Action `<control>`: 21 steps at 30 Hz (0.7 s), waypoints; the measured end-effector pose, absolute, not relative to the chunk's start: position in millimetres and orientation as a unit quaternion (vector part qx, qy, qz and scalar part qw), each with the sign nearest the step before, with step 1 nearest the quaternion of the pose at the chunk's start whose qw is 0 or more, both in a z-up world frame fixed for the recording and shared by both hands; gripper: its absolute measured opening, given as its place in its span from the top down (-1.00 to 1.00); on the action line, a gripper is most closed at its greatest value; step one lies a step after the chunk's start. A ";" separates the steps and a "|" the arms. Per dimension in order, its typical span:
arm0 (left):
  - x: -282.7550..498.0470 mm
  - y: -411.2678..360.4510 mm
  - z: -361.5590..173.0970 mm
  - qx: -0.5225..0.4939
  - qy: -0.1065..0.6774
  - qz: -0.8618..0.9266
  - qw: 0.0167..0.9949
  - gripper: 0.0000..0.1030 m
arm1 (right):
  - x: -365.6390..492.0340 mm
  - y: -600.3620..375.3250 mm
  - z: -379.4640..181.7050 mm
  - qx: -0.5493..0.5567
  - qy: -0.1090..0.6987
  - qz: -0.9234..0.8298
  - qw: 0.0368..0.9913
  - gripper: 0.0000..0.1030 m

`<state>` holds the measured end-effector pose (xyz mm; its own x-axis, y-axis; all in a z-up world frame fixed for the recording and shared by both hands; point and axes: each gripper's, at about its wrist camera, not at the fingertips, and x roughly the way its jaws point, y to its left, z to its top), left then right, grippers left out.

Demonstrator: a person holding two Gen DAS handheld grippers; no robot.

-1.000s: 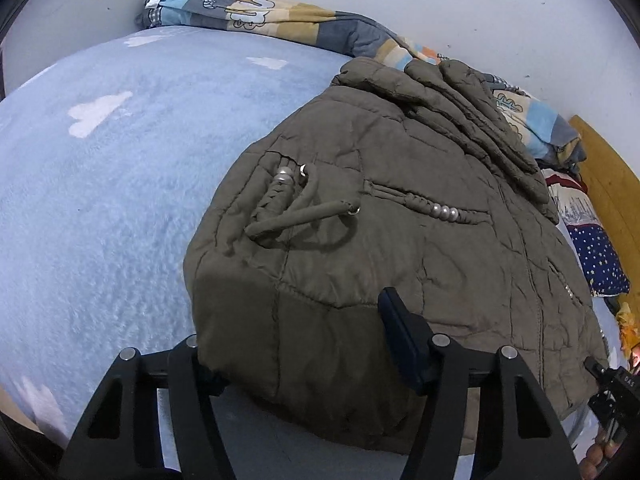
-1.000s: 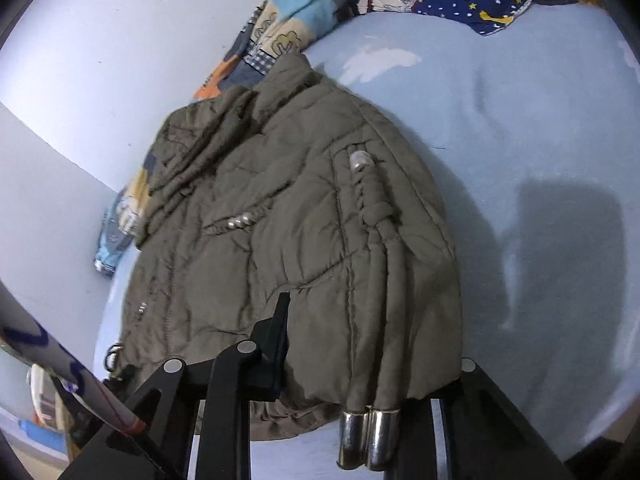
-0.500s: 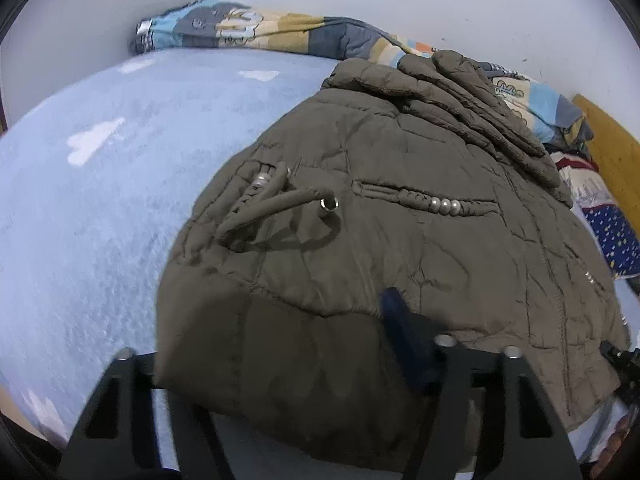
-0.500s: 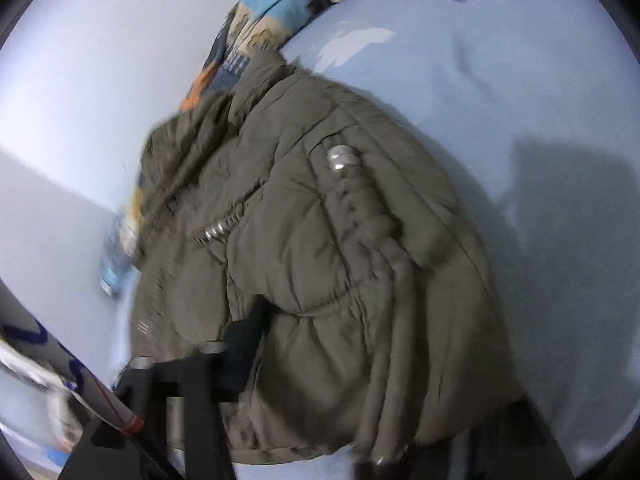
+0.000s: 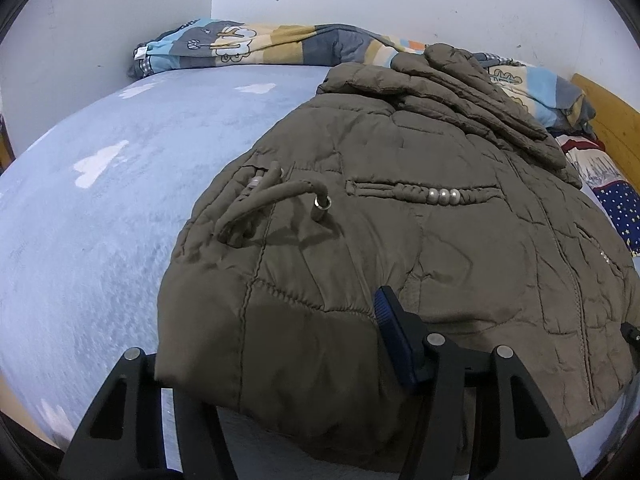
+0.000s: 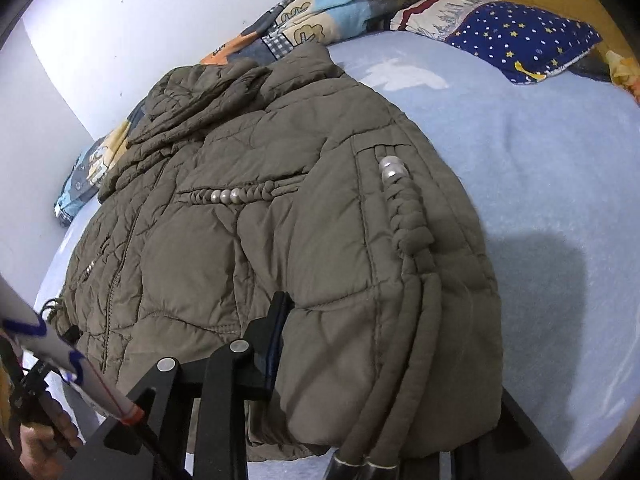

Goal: Fold large clothes

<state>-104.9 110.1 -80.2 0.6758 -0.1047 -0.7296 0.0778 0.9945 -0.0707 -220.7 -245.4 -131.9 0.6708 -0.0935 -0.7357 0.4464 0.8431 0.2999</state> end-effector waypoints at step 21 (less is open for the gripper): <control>-113.7 90.5 -81.9 0.068 0.381 -0.053 0.920 0.10 | -217.4 -244.9 -133.3 0.251 0.389 -0.151 0.874 0.10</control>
<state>-113.7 90.5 -81.9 0.7038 -0.0462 -0.7089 0.1502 0.9850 0.0850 -217.4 -244.9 -133.3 0.6522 -0.0682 -0.7550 0.4586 0.8285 0.3214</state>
